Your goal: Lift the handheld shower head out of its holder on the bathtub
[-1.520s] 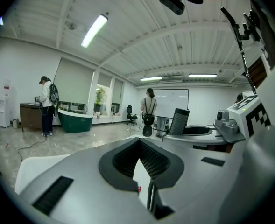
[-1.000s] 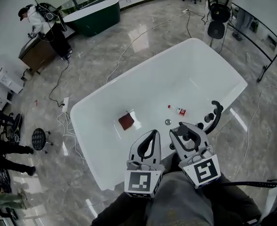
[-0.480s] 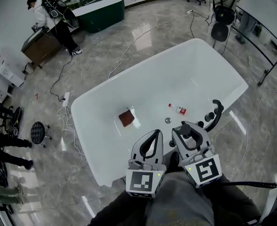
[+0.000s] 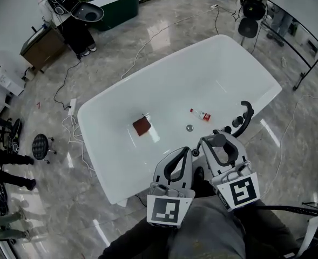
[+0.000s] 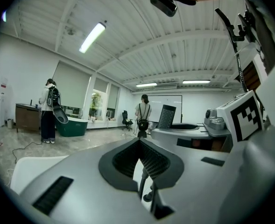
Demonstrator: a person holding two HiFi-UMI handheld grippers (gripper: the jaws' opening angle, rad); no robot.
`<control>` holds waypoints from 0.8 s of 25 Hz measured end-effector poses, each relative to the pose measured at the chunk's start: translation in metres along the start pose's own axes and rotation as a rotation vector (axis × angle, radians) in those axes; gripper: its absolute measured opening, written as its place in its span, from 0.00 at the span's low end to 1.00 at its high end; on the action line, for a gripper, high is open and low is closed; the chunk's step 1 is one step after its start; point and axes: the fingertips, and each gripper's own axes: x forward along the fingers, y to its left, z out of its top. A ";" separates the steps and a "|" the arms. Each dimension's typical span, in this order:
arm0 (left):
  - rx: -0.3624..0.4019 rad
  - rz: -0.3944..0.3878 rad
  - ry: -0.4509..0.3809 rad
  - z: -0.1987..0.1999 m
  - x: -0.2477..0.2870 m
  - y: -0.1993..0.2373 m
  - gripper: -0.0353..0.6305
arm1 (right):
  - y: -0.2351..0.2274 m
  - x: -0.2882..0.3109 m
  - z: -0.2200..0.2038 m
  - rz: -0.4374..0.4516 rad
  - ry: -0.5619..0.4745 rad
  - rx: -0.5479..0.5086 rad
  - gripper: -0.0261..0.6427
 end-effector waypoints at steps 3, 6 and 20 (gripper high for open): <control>-0.005 -0.004 0.016 -0.004 -0.005 -0.010 0.06 | 0.002 -0.011 0.005 0.007 -0.042 0.002 0.25; 0.011 0.004 0.008 -0.002 -0.013 -0.018 0.06 | 0.005 -0.023 0.013 0.000 -0.066 -0.001 0.25; 0.015 0.045 0.024 -0.019 -0.079 -0.104 0.06 | 0.018 -0.131 0.025 0.028 -0.162 0.012 0.25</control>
